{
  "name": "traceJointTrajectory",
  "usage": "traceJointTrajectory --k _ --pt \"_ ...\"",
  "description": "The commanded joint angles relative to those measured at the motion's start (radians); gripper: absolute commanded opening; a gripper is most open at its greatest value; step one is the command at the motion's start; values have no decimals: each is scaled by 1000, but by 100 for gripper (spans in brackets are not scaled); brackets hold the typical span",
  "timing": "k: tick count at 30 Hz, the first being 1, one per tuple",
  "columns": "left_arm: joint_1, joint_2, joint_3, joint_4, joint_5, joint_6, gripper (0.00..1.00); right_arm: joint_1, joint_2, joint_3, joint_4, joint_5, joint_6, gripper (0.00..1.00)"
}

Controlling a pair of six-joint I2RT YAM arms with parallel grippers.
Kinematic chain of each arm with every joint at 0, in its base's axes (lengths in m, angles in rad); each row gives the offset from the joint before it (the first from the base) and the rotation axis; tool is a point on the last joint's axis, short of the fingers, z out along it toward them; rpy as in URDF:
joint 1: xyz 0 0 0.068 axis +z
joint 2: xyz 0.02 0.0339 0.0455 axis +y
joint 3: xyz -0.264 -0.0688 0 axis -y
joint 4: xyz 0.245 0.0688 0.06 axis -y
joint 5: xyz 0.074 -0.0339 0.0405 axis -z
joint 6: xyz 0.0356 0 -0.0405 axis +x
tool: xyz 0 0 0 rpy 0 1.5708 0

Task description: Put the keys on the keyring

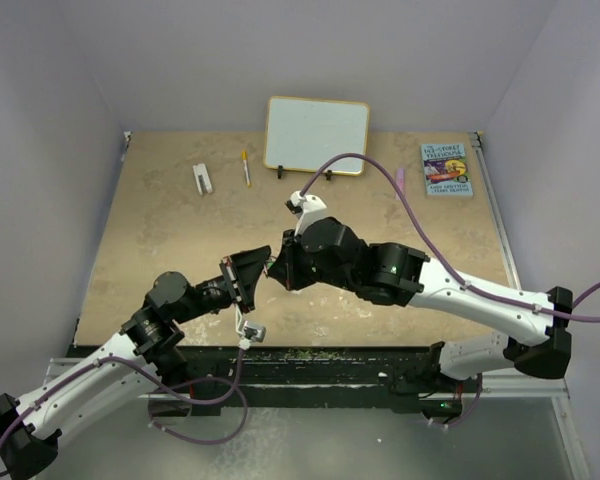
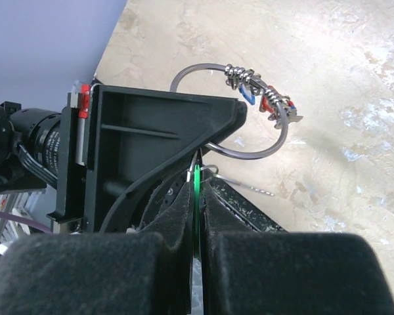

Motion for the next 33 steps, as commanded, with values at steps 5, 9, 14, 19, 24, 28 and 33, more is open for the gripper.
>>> traceJointTrajectory --k 5,9,14,19,24,28,33 --pt "-7 1 29 51 8 26 5 -3 25 75 42 -55 -24 0" --pt "-7 6 28 51 -1 23 4 -4 13 74 41 -56 -28 0" --pt "-7 0 26 51 16 18 4 -4 10 70 33 -43 -23 0" --pt "-7 -2 27 42 33 21 4 -12 22 86 30 -36 -16 0" --pt "-9 -11 26 18 49 15 4 -18 36 113 25 -38 -20 0" --pt "-9 -7 27 9 39 7 4 -22 59 133 19 -61 -21 0" --pt "-9 10 44 23 17 -18 5 -24 79 128 15 -98 -11 0"
